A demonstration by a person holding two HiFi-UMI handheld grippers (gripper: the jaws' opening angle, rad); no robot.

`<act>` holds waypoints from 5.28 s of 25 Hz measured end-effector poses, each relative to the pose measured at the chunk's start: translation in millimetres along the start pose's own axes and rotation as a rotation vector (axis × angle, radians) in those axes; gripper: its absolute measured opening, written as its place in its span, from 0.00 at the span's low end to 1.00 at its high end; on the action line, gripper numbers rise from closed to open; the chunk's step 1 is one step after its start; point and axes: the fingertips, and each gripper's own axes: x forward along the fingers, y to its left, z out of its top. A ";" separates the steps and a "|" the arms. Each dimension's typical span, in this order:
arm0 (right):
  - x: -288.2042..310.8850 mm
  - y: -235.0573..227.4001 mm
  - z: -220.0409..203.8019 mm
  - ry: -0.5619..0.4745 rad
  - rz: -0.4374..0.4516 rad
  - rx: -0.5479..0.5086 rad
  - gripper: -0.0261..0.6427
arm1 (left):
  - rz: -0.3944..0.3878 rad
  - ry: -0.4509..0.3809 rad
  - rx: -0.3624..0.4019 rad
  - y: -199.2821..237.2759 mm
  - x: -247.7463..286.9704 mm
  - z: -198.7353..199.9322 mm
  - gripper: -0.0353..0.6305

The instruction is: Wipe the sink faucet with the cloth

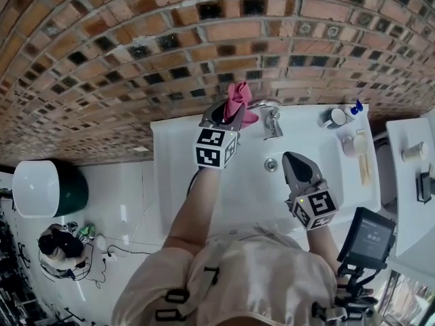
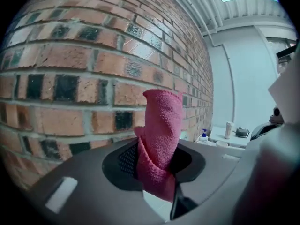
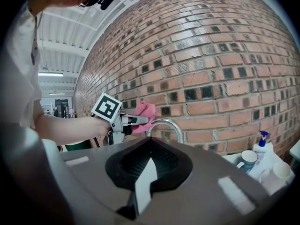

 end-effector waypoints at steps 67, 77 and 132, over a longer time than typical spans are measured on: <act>-38.8 -62.9 -24.8 0.017 -0.046 0.094 0.02 | -0.101 0.148 0.225 -132.8 89.7 -53.6 0.24; -41.4 -58.0 -15.6 -0.016 -0.041 0.074 0.02 | -0.103 0.156 0.102 -127.6 64.1 -63.5 0.24; 55.8 218.3 -24.1 0.066 0.224 -0.057 0.02 | 0.205 0.356 -0.042 94.1 -246.0 -291.4 0.50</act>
